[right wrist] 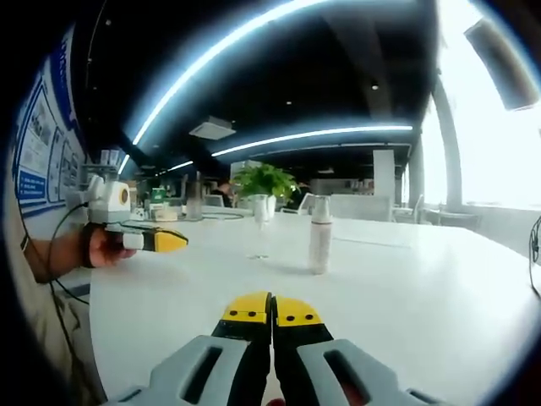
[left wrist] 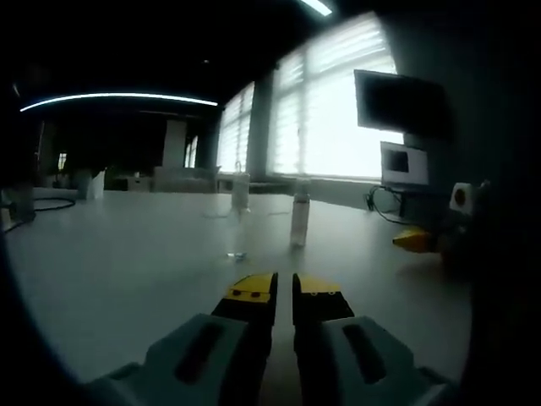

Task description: Clamp pump bottle remove cover press pump head put on cover

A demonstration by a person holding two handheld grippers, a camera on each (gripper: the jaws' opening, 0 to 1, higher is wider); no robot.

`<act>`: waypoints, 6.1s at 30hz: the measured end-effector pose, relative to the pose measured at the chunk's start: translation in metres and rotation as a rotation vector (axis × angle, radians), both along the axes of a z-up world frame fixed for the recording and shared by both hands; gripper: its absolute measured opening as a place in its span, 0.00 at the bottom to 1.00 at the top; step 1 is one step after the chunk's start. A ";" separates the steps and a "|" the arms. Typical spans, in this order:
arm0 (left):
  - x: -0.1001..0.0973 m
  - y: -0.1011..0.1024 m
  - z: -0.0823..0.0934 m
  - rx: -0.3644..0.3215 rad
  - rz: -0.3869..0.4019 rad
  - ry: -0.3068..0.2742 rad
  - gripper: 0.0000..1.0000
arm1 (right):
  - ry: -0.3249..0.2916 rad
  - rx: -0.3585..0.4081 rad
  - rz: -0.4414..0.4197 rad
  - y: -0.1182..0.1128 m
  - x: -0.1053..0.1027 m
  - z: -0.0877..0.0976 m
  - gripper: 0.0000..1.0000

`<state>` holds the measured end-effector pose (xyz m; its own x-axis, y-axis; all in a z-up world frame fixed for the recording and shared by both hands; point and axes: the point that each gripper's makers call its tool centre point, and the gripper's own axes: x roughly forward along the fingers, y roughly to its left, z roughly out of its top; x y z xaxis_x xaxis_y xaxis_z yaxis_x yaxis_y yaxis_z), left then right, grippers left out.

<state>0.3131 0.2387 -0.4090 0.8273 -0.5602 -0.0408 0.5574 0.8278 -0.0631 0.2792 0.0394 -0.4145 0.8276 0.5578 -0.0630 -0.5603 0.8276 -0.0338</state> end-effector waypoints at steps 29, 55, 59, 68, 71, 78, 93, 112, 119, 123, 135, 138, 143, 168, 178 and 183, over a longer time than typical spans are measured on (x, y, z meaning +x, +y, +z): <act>0.017 -0.037 0.026 0.041 -0.041 -0.012 0.03 | -0.008 -0.014 0.011 0.003 -0.001 -0.001 0.00; 0.044 -0.080 0.026 0.098 -0.085 0.013 0.08 | -0.009 -0.011 0.020 0.003 -0.002 0.000 0.00; 0.052 -0.084 0.025 0.084 -0.088 0.031 0.09 | -0.006 -0.004 0.022 0.003 -0.001 0.000 0.00; 0.063 -0.092 0.026 0.093 -0.078 0.019 0.15 | -0.003 0.004 0.024 0.002 0.000 0.001 0.00; 0.065 -0.098 0.027 0.094 -0.084 0.018 0.15 | 0.000 0.017 0.030 0.003 -0.001 0.002 0.00; 0.076 -0.109 0.026 0.123 -0.067 -0.003 0.15 | -0.002 0.011 0.030 0.006 -0.003 0.002 0.00; 0.105 -0.135 0.016 0.113 -0.072 0.012 0.19 | 0.008 0.036 0.047 0.006 -0.003 0.003 0.00; 0.133 -0.162 0.008 0.110 -0.067 0.014 0.24 | 0.021 0.062 0.055 0.005 -0.003 0.003 0.00; 0.144 -0.167 0.001 0.097 -0.058 0.033 0.24 | 0.027 0.070 0.053 0.004 -0.002 0.003 0.00; 0.152 -0.167 -0.002 0.092 -0.049 0.022 0.24 | 0.028 0.071 0.054 0.003 -0.002 0.003 0.00; 0.156 -0.174 -0.003 0.072 -0.063 0.018 0.23 | 0.035 0.081 0.049 0.001 0.000 0.003 0.00; 0.157 -0.176 -0.003 0.078 -0.070 0.016 0.22 | 0.034 0.081 0.046 0.001 0.000 0.003 0.00; 0.160 -0.177 -0.005 0.084 -0.068 0.016 0.20 | 0.037 0.085 0.042 0.000 0.001 0.003 0.00; 0.160 -0.177 0.005 0.117 -0.075 -0.030 0.14 | 0.042 0.087 0.043 -0.001 0.001 0.003 0.00; 0.143 -0.169 0.008 0.096 -0.090 0.002 0.14 | 0.040 0.082 0.043 0.000 0.001 0.002 0.00; 0.129 -0.167 0.016 0.074 -0.111 0.012 0.14 | 0.039 0.080 0.043 0.000 0.001 0.002 0.00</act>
<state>0.4425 0.0713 -0.3927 0.7593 -0.6438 -0.0950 0.6458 0.7634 -0.0113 0.2805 0.0398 -0.4122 0.8008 0.5969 -0.0488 -0.5946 0.8022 0.0542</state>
